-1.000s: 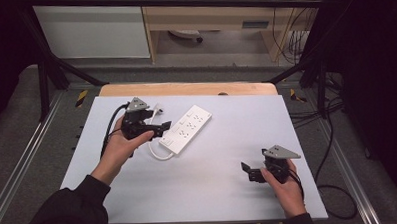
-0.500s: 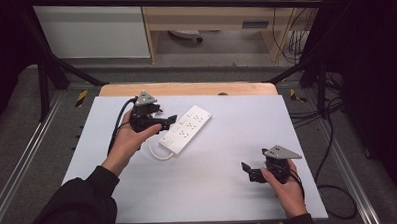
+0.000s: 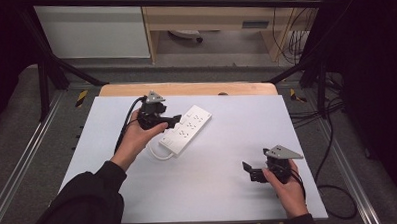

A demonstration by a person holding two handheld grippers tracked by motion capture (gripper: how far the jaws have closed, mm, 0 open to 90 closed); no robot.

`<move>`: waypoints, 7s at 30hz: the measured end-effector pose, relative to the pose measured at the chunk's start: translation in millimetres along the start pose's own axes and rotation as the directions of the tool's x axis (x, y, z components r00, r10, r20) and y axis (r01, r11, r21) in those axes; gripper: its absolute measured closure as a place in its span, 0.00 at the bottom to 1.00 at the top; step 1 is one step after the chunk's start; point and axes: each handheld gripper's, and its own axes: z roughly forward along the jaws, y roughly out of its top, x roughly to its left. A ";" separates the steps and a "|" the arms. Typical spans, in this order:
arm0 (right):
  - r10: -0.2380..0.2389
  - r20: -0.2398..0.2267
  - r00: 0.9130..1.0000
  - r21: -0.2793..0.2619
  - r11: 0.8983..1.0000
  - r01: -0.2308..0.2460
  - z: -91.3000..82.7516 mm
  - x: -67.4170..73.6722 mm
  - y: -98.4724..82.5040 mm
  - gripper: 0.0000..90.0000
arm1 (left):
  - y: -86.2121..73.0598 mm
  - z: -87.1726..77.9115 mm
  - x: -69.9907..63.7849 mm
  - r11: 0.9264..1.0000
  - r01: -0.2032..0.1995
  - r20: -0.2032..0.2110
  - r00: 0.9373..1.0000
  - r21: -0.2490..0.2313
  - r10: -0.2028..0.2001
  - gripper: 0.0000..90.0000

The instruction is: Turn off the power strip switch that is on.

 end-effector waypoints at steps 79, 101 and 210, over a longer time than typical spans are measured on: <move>0.006 0.004 1.000 -0.017 1.000 -0.006 -1.9 -1.9 1.2 0.05 | -29.8 53.5 9.2 0.988 0.068 0.003 0.998 0.140 -0.069 1.00; 0.001 -0.001 1.000 -0.020 1.000 -0.001 -2.3 -2.7 1.1 0.05 | -37.7 69.3 11.7 0.987 0.070 -0.004 0.998 0.146 -0.070 1.00; -0.002 0.005 1.000 -0.021 1.000 0.002 -2.2 -1.7 1.6 0.05 | -19.8 43.3 -1.3 0.998 0.067 0.014 0.998 0.023 -0.067 0.55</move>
